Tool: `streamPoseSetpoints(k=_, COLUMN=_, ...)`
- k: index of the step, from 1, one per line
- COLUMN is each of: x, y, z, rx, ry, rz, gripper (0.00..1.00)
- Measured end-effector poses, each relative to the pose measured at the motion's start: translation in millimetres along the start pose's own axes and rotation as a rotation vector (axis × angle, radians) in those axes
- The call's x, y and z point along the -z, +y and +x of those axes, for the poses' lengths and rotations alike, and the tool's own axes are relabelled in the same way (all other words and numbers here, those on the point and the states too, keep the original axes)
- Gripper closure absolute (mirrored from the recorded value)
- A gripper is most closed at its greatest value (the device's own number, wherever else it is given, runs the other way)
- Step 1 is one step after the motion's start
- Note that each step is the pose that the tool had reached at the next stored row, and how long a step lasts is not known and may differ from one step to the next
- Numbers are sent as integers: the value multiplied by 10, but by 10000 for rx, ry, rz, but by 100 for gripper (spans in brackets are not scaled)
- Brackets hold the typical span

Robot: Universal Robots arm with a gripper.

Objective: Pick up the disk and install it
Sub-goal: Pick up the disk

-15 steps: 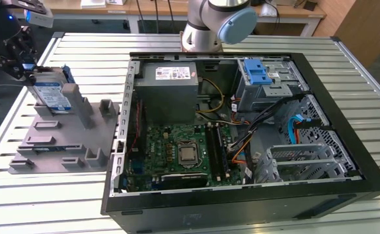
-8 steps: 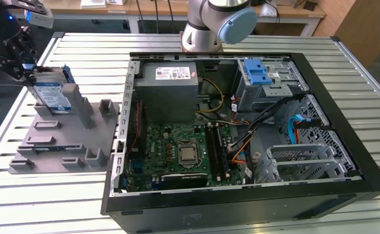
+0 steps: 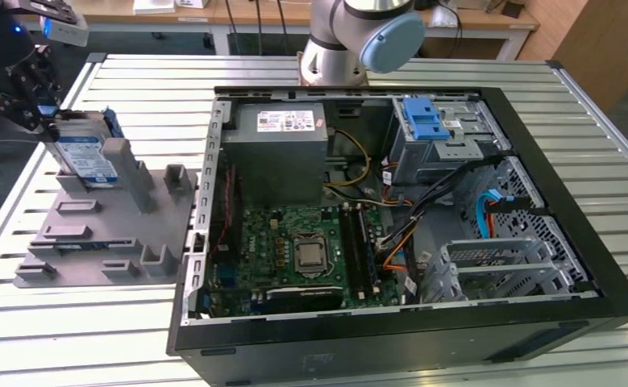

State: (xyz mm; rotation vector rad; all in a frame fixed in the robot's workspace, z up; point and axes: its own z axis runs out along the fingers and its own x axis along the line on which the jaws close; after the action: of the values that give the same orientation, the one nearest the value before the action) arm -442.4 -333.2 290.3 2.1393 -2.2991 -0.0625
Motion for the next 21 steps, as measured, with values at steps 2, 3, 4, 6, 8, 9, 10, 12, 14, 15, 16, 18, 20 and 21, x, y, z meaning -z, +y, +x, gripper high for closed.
streamPoseSetpoints(k=2, x=0, y=0, z=0, rx=1, ry=-1, rz=1, gripper=62)
streamPoseSetpoints(k=3, x=0, y=0, z=0, rx=0, ry=-1, rz=0, gripper=62)
streamPoseSetpoints(k=4, x=0, y=0, z=0, rx=0, ry=-2, rz=1, gripper=63)
streamPoseSetpoints(k=6, x=0, y=0, z=0, rx=0, ry=-1, rz=1, gripper=63)
streamPoseSetpoints(k=8, x=0, y=0, z=0, rx=0, ry=-1, rz=1, gripper=63)
streamPoseSetpoints(k=9, x=-1, y=0, z=1, rx=2, ry=-1, rz=2, gripper=63)
streamPoseSetpoints(k=10, x=-1, y=0, z=5, rx=21, ry=-1, rz=2, gripper=63)
streamPoseSetpoints(k=12, x=0, y=-1, z=14, rx=112, ry=7, rz=0, gripper=63)
streamPoseSetpoints(k=14, x=0, y=-2, z=18, rx=244, ry=14, rz=-4, gripper=63)
streamPoseSetpoints(k=15, x=0, y=-2, z=20, rx=308, ry=17, rz=-7, gripper=63)
streamPoseSetpoints(k=16, x=0, y=-2, z=21, rx=365, ry=18, rz=-8, gripper=63)
streamPoseSetpoints(k=18, x=0, y=-1, z=21, rx=498, ry=23, rz=-12, gripper=63)
streamPoseSetpoints(k=20, x=0, y=-1, z=21, rx=540, ry=24, rz=-13, gripper=63)
streamPoseSetpoints(k=21, x=0, y=-1, z=21, rx=545, ry=24, rz=-13, gripper=63)
